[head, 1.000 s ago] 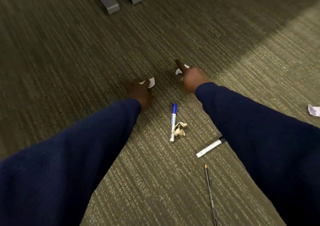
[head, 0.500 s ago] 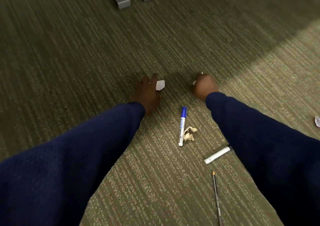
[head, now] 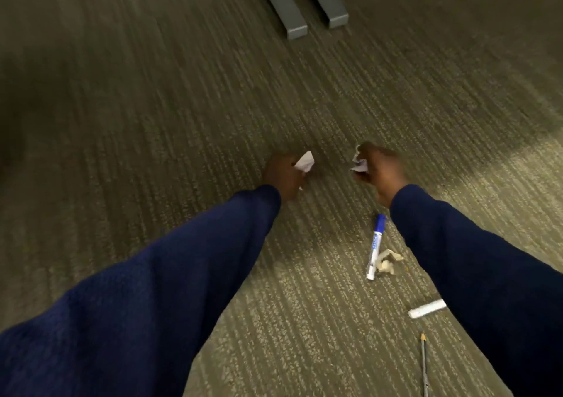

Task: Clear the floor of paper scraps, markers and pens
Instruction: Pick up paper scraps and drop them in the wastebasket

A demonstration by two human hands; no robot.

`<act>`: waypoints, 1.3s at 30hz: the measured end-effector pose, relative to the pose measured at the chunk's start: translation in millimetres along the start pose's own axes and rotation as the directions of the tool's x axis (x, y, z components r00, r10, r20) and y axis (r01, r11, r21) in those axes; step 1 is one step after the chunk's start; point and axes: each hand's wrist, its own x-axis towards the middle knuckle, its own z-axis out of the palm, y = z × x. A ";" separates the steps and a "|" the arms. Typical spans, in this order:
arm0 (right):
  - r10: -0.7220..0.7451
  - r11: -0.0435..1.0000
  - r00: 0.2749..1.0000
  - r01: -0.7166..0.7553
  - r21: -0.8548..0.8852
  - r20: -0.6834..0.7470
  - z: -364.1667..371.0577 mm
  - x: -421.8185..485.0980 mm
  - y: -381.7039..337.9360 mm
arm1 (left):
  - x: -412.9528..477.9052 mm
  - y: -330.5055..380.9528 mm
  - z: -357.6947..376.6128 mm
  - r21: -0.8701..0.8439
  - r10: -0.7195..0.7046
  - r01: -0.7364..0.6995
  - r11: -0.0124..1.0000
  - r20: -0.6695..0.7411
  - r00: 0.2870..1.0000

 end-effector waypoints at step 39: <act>0.386 0.918 0.540 -0.303 -0.256 0.748 659.7 -386.1 -214.9 | -224.3 -243.5 -606.2 -0.817 -0.706 0.259 0.515 -0.233 0.668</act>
